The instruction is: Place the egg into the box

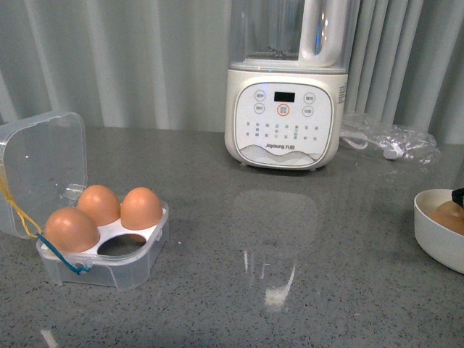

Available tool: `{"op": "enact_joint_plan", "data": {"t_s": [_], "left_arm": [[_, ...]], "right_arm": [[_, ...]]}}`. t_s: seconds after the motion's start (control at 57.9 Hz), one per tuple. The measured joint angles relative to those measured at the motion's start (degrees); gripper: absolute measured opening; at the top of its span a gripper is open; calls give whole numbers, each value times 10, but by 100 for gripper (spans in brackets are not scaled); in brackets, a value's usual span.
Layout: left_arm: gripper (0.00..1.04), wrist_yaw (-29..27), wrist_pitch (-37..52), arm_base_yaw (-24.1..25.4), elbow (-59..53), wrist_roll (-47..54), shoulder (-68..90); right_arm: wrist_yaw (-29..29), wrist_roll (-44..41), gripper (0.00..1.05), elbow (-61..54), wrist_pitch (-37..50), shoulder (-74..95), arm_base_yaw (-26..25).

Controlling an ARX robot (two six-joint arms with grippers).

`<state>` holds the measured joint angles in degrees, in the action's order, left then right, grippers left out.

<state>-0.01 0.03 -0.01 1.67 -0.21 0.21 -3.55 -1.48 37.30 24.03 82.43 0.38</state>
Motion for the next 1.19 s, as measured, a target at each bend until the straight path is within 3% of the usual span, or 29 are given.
{"op": "enact_joint_plan", "data": {"t_s": [0.294,0.415,0.726,0.881,1.192], "left_arm": [[98,0,0,0,0,0,0],[98,0,0,0,0,0,0],[98,0,0,0,0,0,0],[98,0,0,0,0,0,0],[98,0,0,0,0,0,0]], "right_arm": [[-23,0,44,37,-27,-66,31],[-57,2,44,77,-33,-72,58],[-134,-1,44,163,-44,3,186],[-200,-1,44,178,-51,27,245],[-285,-13,44,194,-60,70,280]]}}
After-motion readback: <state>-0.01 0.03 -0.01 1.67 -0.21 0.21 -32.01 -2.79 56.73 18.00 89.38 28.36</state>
